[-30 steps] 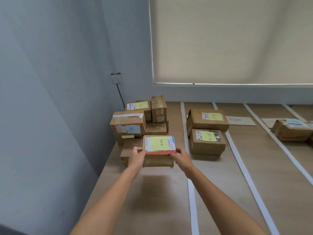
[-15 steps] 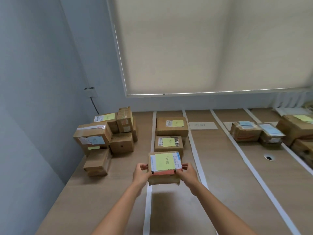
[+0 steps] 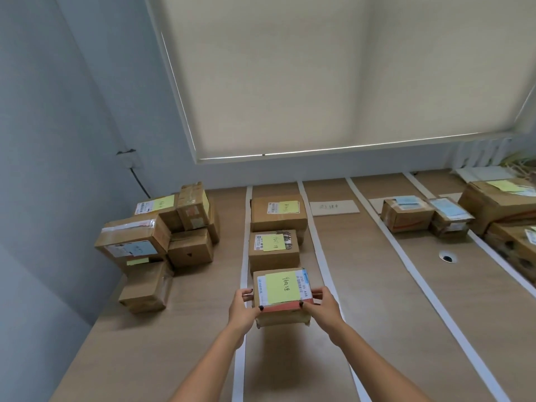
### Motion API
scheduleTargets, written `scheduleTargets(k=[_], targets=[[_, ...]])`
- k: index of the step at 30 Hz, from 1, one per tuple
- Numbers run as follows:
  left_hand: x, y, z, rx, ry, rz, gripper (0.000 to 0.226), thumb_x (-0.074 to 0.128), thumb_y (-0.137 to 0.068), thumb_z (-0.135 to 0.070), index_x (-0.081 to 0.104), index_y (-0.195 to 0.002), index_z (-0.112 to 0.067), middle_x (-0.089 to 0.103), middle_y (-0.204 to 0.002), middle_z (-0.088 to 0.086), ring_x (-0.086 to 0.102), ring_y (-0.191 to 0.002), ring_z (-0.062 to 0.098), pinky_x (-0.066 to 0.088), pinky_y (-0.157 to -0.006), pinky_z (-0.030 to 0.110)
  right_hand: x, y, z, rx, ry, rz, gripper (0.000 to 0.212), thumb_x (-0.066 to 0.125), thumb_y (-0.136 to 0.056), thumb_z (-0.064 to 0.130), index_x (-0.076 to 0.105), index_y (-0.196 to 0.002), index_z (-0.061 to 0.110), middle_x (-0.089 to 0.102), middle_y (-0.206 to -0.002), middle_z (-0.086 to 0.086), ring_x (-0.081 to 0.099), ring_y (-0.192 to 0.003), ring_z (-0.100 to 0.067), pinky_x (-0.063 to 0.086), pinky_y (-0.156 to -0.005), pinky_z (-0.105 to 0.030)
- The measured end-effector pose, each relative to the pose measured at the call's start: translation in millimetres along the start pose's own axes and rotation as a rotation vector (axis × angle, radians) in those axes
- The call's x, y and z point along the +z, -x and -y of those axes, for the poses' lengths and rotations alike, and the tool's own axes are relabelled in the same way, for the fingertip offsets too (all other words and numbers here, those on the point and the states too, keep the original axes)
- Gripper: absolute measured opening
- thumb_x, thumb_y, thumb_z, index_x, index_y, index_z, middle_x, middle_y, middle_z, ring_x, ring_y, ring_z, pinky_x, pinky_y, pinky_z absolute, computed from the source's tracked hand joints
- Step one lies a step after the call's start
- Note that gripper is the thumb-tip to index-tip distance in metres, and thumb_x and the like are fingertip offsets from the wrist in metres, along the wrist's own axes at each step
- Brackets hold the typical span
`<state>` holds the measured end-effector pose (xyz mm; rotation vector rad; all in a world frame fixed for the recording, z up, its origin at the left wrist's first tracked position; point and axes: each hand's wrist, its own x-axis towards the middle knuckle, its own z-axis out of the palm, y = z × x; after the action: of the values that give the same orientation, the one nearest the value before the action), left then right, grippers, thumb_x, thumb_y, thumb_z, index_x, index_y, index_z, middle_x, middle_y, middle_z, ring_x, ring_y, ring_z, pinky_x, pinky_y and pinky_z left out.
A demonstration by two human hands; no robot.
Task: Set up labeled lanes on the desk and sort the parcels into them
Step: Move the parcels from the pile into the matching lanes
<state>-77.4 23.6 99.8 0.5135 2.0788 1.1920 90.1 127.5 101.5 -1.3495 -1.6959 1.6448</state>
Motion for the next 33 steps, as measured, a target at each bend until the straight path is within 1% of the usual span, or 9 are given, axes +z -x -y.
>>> scheduleTargets(k=[5, 8, 11, 13, 18, 20, 25, 28, 33], targets=[[2.7, -19.0, 3.3, -0.012, -0.014, -0.014, 0.049, 0.063, -0.085, -0.001, 0.044, -0.128, -0.015, 0.052, -0.131, 0.006, 0.045, -0.105, 0.011, 0.045, -0.078, 0.022, 11.9, -15.1, -0.1, 0.03, 0.005, 0.025, 0.029, 0.066, -0.085, 0.017, 0.046, -0.107, 0.018, 0.051, -0.107, 0.004, 0.053, -0.098, -0.013, 0.042, -0.054, -0.012], [2.6, -34.0, 4.9, -0.016, -0.024, -0.012, 0.047, 0.06, -0.088, -0.003, 0.043, -0.13, -0.015, 0.052, -0.133, 0.006, 0.045, -0.104, 0.01, 0.045, -0.065, 0.011, 20.4, -27.2, 0.3, 0.039, 0.022, 0.025, 0.03, 0.066, -0.085, 0.018, 0.047, -0.109, 0.017, 0.051, -0.108, 0.003, 0.053, -0.095, -0.011, 0.043, -0.054, -0.012], [3.6, -51.6, 7.4, -0.033, -0.028, 0.02, 0.047, 0.057, -0.091, -0.004, 0.041, -0.132, -0.018, 0.05, -0.134, 0.005, 0.05, -0.095, 0.008, 0.041, -0.05, 0.008, 28.2, -41.3, -2.0, 0.053, 0.027, 0.027, 0.03, 0.066, -0.086, 0.018, 0.046, -0.109, 0.017, 0.051, -0.106, 0.004, 0.054, -0.088, -0.007, 0.043, -0.052, -0.011], [4.6, -64.0, 8.7, -0.045, -0.029, 0.035, 0.048, 0.056, -0.091, -0.004, 0.039, -0.133, -0.018, 0.05, -0.136, 0.005, 0.05, -0.095, 0.008, 0.041, -0.048, 0.008, 33.6, -51.7, -4.6, 0.072, 0.032, 0.037, 0.031, 0.065, -0.086, 0.017, 0.045, -0.109, 0.016, 0.052, -0.106, 0.005, 0.054, -0.088, -0.007, 0.043, -0.052, -0.01], [8.7, -93.4, 12.1, -0.072, -0.027, 0.034, 0.047, 0.056, -0.091, -0.004, 0.04, -0.132, -0.019, 0.049, -0.136, 0.007, 0.048, -0.121, 0.02, 0.046, -0.071, 0.015, 46.7, -77.5, -9.8, 0.115, 0.053, 0.081, 0.036, 0.066, -0.086, 0.015, 0.042, -0.113, 0.019, 0.052, -0.104, 0.007, 0.055, -0.084, -0.004, 0.046, -0.054, -0.008], [9.9, -104.7, 14.8, -0.091, -0.026, 0.037, 0.047, 0.055, -0.091, -0.003, 0.04, -0.132, -0.019, 0.049, -0.137, 0.007, 0.048, -0.122, 0.02, 0.046, -0.074, 0.018, 51.4, -87.4, -10.5, 0.124, 0.066, 0.09, 0.038, 0.066, -0.086, 0.013, 0.041, -0.113, 0.021, 0.052, -0.104, 0.008, 0.055, -0.083, -0.003, 0.046, -0.055, -0.007], [10.4, -129.1, 18.1, -0.123, -0.015, 0.052, 0.049, 0.055, -0.09, 0.0, 0.041, -0.132, -0.018, 0.049, -0.136, 0.007, 0.047, -0.113, 0.014, 0.044, -0.063, 0.009, 60.8, -108.6, -5.9, 0.161, 0.093, 0.106, 0.044, 0.066, -0.084, 0.008, 0.039, -0.116, 0.022, 0.053, -0.109, 0.005, 0.055, -0.092, -0.009, 0.048, -0.057, -0.009], [11.3, -140.7, 17.4, -0.117, 0.008, 0.069, 0.049, 0.054, -0.091, 0.001, 0.042, -0.135, -0.018, 0.05, -0.136, 0.008, 0.048, -0.116, 0.016, 0.048, -0.063, 0.012, 64.2, -117.0, -5.1, 0.159, 0.112, 0.107, 0.048, 0.066, -0.084, 0.006, 0.039, -0.121, 0.02, 0.054, -0.118, 0.0, 0.052, -0.098, -0.009, 0.047, -0.064, -0.011], [11.2, -142.2, 13.2, -0.086, 0.001, 0.068, 0.054, 0.053, -0.09, 0.003, 0.04, -0.139, -0.016, 0.048, -0.139, 0.008, 0.045, -0.126, 0.022, 0.049, -0.087, 0.027, 61.6, -121.2, -2.2, 0.122, 0.151, 0.121, 0.043, 0.065, -0.084, 0.005, 0.041, -0.114, 0.024, 0.056, -0.125, -0.006, 0.051, -0.1, -0.009, 0.046, -0.08, -0.02]])
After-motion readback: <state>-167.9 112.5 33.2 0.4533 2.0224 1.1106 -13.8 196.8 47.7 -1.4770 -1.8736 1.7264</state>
